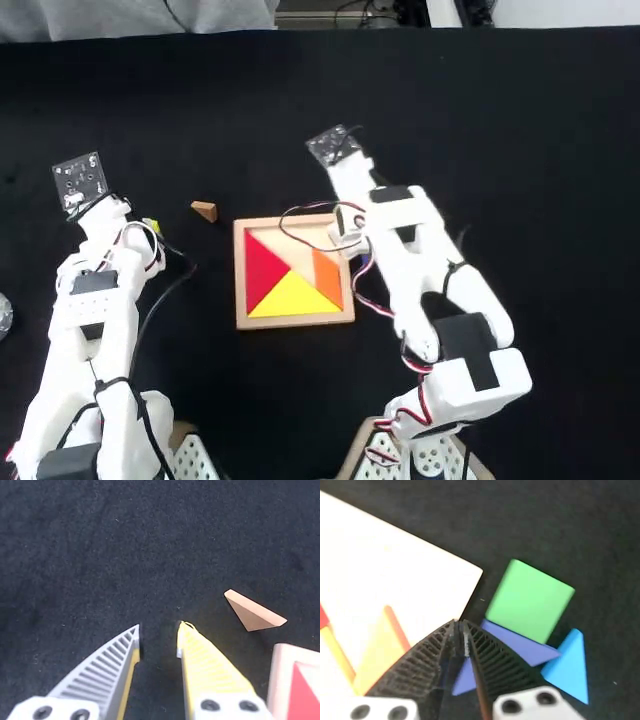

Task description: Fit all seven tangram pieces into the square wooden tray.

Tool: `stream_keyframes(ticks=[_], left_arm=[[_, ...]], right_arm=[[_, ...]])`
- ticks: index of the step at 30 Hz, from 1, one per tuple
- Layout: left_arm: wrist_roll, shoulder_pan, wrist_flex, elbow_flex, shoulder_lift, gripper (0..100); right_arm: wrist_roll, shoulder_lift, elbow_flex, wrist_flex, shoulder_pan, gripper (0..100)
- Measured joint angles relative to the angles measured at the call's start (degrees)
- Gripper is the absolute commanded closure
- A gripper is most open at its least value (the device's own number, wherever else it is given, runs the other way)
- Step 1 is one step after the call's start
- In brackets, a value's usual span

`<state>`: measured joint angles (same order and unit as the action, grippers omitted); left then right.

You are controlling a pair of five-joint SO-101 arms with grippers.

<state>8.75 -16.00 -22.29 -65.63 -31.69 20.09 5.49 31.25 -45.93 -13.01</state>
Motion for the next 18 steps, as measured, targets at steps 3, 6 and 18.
stream_keyframes(ticks=[3,6,18], left_arm=[[0.00,0.00,0.00,0.00,0.00,87],[0.00,0.00,0.00,0.00,0.00,87],[0.00,2.55,0.26,-0.88,0.00,87]], right_arm=[[0.00,0.00,0.00,0.00,-1.41,98.8],[0.18,-1.58,0.09,-1.76,-0.09,98.8],[3.43,-5.89,3.34,5.27,11.43,98.8]])
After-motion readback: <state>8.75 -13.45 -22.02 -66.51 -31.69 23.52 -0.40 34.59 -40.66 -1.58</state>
